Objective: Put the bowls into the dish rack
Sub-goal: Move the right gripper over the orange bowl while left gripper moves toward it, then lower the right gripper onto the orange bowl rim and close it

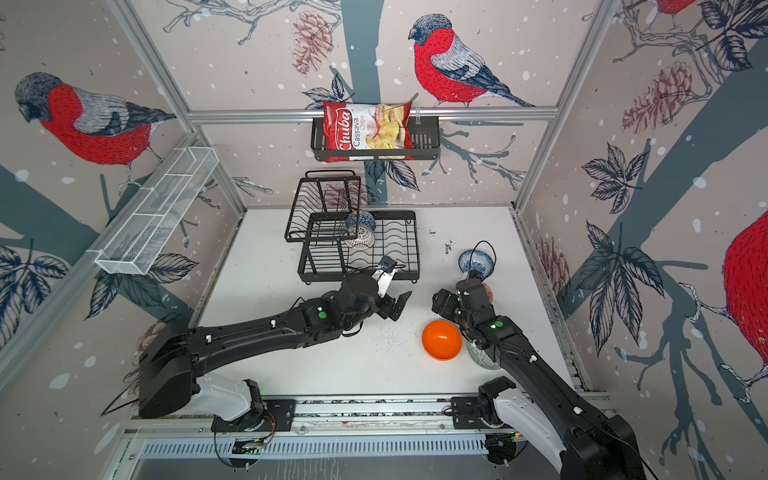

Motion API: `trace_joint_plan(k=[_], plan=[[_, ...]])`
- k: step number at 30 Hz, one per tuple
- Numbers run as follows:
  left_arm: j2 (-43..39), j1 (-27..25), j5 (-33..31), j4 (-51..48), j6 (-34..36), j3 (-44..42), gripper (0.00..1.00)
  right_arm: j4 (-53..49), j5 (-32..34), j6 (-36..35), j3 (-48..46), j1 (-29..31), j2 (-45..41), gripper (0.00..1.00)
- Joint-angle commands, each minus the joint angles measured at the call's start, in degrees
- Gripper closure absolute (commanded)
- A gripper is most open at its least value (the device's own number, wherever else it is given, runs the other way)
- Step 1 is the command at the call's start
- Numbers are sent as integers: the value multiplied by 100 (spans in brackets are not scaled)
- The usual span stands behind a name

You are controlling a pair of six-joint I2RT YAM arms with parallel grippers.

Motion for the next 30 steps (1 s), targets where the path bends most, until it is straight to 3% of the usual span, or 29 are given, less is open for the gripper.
trace_joint_plan(k=[1, 15, 30], plan=[[-23, -7, 33, 50, -43, -74, 3, -291, 3, -186, -23, 66, -9, 17], [-80, 1, -37, 64, 27, -148, 3, -723, 786, 345, -32, 1015, 182, 25], [-82, 2, -53, 162, 53, -217, 3, -500, 779, 477, -98, 1242, 248, 27]])
